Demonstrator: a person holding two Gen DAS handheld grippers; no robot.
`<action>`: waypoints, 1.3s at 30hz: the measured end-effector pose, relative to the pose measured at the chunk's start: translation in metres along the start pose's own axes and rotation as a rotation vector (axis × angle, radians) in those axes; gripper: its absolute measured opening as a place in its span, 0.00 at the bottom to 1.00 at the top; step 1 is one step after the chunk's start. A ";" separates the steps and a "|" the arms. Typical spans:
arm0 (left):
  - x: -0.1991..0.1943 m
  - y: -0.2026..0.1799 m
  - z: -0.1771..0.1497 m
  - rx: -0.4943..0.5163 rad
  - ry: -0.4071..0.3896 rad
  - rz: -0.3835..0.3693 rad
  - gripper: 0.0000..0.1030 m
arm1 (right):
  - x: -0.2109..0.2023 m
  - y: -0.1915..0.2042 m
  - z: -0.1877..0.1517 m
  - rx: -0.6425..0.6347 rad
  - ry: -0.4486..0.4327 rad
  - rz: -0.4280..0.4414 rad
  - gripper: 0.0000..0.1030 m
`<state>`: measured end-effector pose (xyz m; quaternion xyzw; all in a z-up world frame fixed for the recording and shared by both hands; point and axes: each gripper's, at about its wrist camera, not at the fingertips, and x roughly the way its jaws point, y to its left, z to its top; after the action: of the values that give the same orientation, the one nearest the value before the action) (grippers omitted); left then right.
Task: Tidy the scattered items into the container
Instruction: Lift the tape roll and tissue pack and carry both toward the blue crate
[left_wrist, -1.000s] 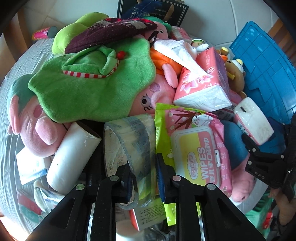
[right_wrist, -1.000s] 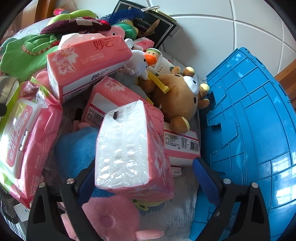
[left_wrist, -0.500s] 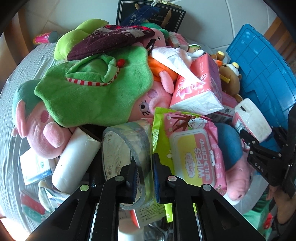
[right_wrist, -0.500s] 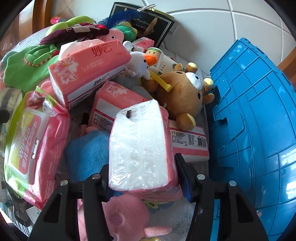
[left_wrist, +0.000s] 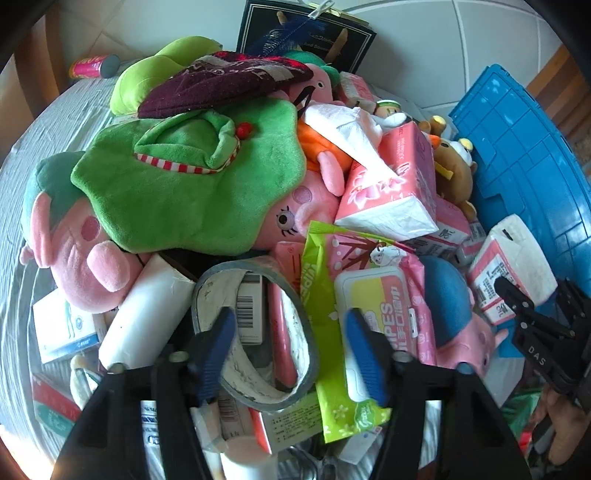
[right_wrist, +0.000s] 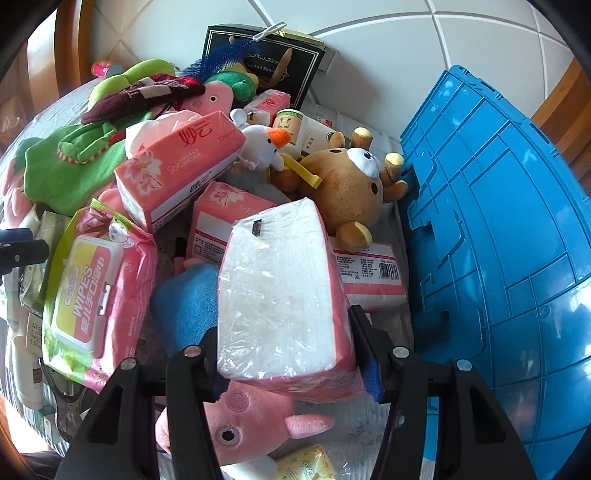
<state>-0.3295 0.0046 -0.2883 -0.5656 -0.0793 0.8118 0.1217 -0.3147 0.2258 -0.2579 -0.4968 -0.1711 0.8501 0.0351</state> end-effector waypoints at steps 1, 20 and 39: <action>0.001 0.002 0.000 -0.012 -0.007 0.006 0.86 | 0.000 0.000 -0.001 0.003 0.001 0.001 0.53; 0.034 -0.005 -0.006 -0.013 0.140 0.018 0.09 | 0.000 -0.011 -0.007 0.012 0.015 -0.002 0.53; -0.003 -0.007 0.004 0.003 0.083 -0.030 0.04 | -0.034 -0.010 -0.002 0.031 -0.037 -0.014 0.53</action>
<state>-0.3317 0.0102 -0.2824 -0.5973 -0.0817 0.7858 0.1380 -0.2969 0.2283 -0.2273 -0.4792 -0.1619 0.8614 0.0457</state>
